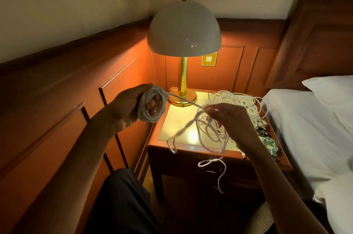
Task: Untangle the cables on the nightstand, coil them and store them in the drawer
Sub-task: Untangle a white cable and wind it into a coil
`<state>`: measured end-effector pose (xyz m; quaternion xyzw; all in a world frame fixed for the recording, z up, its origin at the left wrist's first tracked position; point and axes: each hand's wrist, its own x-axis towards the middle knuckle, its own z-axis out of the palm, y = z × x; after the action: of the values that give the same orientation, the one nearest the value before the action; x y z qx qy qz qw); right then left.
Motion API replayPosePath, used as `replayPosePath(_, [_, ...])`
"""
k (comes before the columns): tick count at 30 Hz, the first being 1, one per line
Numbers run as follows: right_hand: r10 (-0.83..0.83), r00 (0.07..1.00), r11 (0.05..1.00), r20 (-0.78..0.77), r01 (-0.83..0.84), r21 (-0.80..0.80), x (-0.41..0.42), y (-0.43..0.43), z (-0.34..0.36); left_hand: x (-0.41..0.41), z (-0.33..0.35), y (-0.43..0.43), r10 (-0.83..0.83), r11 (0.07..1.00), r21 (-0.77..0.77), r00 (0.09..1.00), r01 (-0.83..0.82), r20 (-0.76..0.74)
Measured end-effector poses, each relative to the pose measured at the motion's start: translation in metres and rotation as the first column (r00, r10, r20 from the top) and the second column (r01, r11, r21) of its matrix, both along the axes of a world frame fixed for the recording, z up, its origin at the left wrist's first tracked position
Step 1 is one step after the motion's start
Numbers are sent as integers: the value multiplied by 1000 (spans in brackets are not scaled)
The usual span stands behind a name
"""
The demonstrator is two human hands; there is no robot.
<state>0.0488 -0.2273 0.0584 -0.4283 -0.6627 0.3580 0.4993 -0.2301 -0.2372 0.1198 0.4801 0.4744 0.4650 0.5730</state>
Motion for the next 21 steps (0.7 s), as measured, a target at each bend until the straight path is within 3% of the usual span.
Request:
replayPosePath(3, [259,966,953,5,-255,-164,13,1,-5,-5,6,-1,-57,998,25,990,54,133])
replayPosePath(9, [303,881,801,-362,-442,-405,26,14,-8,2,2,-2,-51,998,30,998,50,44])
replayPosePath(14, [170,784,661,-597,-540,-521,29,18,-13,-2,-1,0,-82,997,6,997,82,-2])
replayPosePath(21, [-46,705,658,-708,-512,-552,32,21,-21,-22,1,-1,-70,997,38,997,69,20])
